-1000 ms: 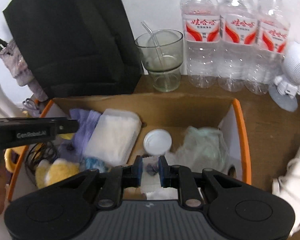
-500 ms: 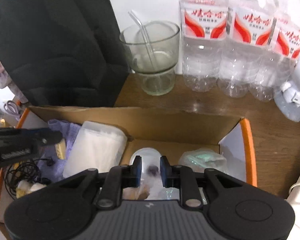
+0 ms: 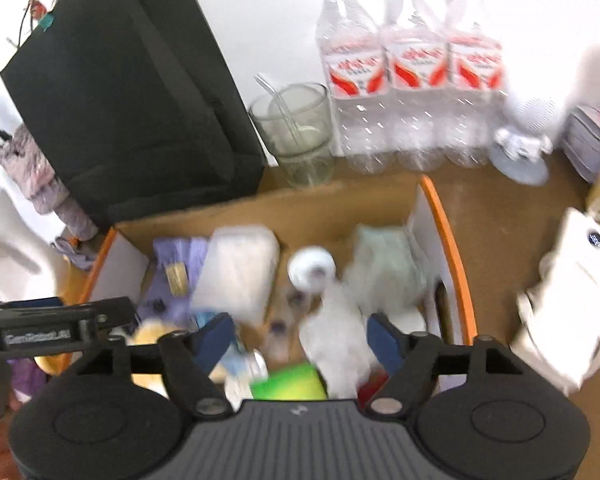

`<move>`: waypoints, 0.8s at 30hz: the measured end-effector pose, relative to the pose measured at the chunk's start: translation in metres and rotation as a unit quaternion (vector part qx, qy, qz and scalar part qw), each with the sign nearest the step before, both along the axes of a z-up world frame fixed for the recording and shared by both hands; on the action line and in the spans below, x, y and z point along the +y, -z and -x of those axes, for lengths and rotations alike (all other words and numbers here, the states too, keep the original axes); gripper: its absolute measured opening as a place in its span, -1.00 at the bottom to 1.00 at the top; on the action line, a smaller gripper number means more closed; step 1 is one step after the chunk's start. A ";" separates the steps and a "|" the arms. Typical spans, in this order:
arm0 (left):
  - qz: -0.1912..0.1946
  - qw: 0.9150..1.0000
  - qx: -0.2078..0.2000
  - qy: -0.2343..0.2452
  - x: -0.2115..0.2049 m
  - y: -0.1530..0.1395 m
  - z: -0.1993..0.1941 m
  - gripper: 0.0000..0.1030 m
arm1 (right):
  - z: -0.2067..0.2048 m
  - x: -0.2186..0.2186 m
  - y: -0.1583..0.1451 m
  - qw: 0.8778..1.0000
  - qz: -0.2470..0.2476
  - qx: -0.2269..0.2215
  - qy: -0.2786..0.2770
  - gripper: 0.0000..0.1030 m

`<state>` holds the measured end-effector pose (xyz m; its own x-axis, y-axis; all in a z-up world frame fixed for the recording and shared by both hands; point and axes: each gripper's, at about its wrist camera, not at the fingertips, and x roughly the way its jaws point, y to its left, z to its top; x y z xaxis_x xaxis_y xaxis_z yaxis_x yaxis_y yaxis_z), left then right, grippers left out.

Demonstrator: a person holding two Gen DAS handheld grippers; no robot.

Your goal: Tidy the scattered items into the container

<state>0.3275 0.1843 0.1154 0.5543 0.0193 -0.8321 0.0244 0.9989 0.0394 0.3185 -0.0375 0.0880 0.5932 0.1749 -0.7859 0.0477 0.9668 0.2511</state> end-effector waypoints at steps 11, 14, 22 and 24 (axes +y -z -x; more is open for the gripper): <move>-0.030 0.973 -0.227 -0.009 -0.010 0.005 0.124 1.00 | 0.106 0.021 0.008 0.987 0.063 -0.146 -0.001 0.56; -0.019 0.959 -0.281 -0.011 -0.010 0.009 0.150 1.00 | 0.137 0.028 0.009 0.972 0.070 -0.223 -0.003 0.58; 0.000 0.954 -0.300 -0.018 -0.007 0.028 0.182 1.00 | 0.165 0.028 0.018 0.964 0.061 -0.258 -0.003 0.58; 0.008 0.954 -0.301 -0.019 -0.007 0.032 0.187 1.00 | 0.173 0.026 0.022 0.964 0.059 -0.260 -0.003 0.58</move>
